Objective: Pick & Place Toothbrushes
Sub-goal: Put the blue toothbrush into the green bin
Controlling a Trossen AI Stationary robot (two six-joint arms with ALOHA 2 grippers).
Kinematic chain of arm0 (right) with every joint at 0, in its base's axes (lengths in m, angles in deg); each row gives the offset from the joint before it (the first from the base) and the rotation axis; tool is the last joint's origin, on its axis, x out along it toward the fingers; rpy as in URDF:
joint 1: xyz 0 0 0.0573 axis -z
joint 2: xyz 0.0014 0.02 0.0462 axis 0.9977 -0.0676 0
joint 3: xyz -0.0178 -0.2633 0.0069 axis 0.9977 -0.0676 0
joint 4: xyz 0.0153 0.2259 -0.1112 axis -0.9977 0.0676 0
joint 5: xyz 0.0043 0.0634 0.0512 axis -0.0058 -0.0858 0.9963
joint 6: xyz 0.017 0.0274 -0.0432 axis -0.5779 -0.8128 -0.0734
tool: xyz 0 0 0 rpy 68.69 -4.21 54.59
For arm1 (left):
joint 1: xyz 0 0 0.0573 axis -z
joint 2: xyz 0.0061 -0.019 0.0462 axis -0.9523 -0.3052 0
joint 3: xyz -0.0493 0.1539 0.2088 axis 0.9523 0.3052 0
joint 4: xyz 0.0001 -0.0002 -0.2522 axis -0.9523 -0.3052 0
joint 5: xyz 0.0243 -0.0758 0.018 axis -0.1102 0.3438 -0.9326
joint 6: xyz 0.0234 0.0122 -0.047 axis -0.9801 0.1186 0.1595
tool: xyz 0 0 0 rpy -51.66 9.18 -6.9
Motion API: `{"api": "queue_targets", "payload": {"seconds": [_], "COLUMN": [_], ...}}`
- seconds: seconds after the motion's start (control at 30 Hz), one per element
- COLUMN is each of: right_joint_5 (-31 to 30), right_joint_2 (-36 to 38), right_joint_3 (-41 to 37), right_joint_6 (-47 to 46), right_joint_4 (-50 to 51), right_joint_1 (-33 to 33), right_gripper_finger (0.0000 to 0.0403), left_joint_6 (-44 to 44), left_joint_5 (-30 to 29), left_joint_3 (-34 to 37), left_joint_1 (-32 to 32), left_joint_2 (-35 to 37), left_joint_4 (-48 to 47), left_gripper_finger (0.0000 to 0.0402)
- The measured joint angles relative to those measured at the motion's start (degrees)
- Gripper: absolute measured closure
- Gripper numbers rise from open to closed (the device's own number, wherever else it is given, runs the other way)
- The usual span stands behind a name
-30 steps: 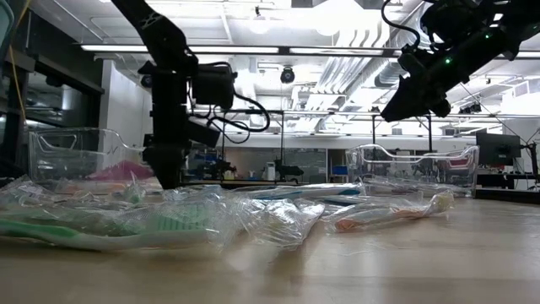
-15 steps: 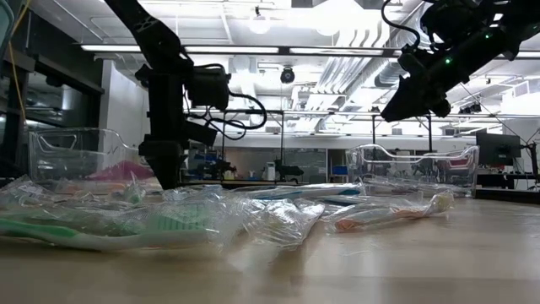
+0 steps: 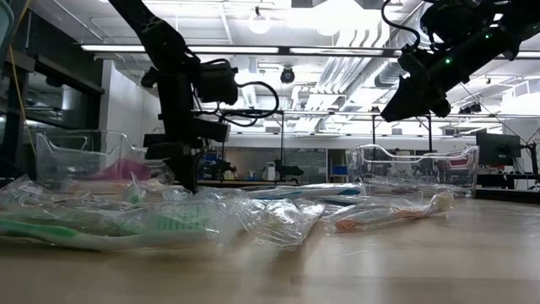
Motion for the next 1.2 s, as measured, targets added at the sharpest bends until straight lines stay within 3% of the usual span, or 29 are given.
{"api": "queue_targets", "payload": {"seconds": [0.37,0.63,0.8,1.0,1.2], "right_joint_5": [0.1,0.3,0.3,0.2,0.2], "right_joint_2": [0.0,0.0,0.0,0.0,0.0], "right_joint_3": [0.0,0.0,0.0,0.0,0.0], "right_joint_6": [-0.2,-0.2,0.0,0.0,0.3], "right_joint_4": [0.0,1.0,1.1,1.5,1.4], "right_joint_1": [0.0,0.0,0.0,0.0,0.0], "right_gripper_finger": [0.0290,0.0290,0.0290,0.0290,0.0290], "left_joint_6": [-6.5,-6.7,-1.2,8.4,23.5], "left_joint_5": [-1.7,-3.4,-7.6,-8.3,-8.0], "left_joint_3": [-9.5,-25.8,-31.5,-30.0,-28.4], "left_joint_1": [7.0,12.7,19.0,28.3,38.8], "left_joint_2": [-0.2,0.0,1.2,7.3,12.1], "left_joint_4": [-2.4,-26.7,-39.7,-43.7,-46.0], "left_gripper_finger": [0.0400,0.0400,0.0401,0.0401,0.0401]}}
